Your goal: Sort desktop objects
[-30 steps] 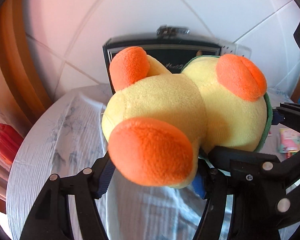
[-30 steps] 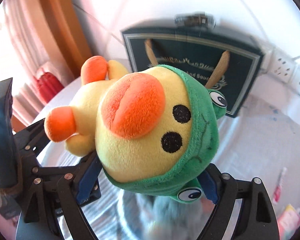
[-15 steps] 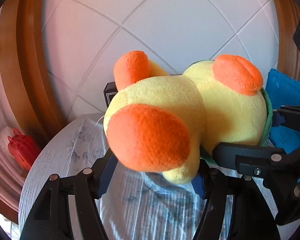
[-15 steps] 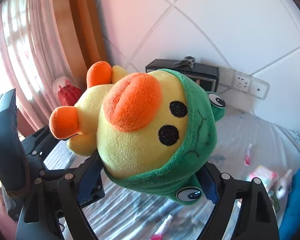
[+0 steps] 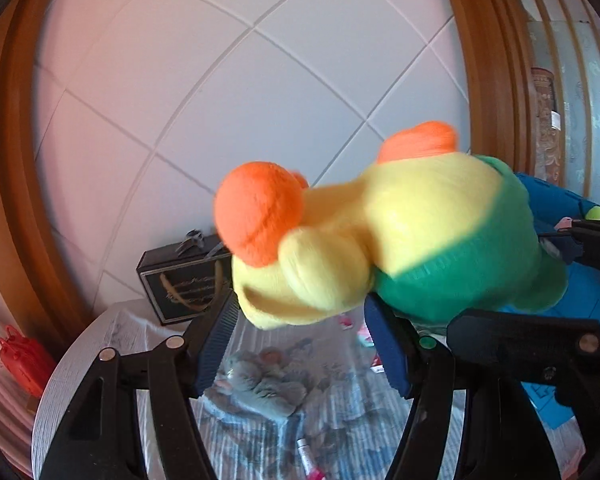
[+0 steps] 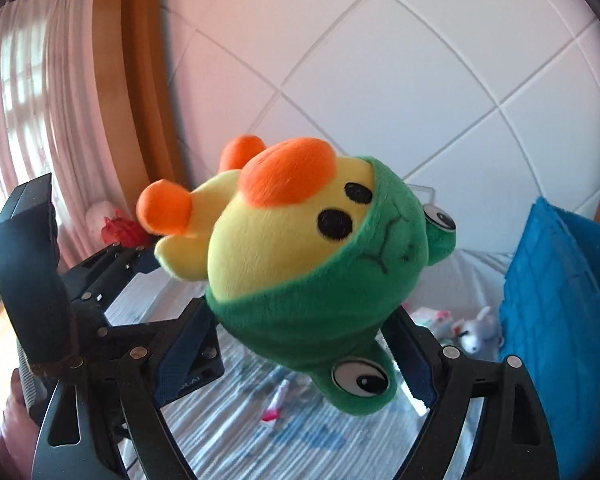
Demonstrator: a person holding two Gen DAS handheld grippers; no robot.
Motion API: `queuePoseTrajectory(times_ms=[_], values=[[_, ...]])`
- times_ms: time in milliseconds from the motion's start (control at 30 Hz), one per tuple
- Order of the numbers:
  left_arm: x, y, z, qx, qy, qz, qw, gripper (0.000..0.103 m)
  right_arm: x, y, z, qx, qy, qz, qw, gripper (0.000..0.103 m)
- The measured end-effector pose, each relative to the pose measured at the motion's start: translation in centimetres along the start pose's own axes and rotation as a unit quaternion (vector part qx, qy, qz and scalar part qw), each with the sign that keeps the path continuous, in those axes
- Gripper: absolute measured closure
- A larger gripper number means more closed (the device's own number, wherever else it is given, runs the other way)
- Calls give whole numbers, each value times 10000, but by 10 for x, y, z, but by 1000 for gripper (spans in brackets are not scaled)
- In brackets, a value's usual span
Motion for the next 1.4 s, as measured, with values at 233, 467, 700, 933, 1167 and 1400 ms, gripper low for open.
queuePoseTrajectory(times_ms=[233,467,700,933,1167,1400], values=[[139,2,-52,303,-169,1241,9917,38,66,95,6,509,-261,804,9951,27],[197,-24,-41,-285,-85,1538,9877,38,146,169,33,593,-743,1802,9790,27],[148,-42,26,-923,-103,905,9916,26,155,151,57,418,-822,1562,9834,3],[91,-64,106,-1888,193,528,9804,26,106,81,92,-143,-696,1001,9924,0],[92,-92,158,-2571,153,625,9642,26,102,35,123,-449,-730,1451,9857,0],[91,-120,173,-2817,450,379,9577,26,98,-1,117,-663,-414,1191,9898,41]])
Point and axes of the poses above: each gripper's, at about its wrist camera, not at the fingertips, and y roughly against the way its jaws point, x to its right, z to its underside, the point moved 4 cm from there along -y, roughly the way its jaws point, and after that the axes turned 4 degrees about y, right-handed, at the moved point
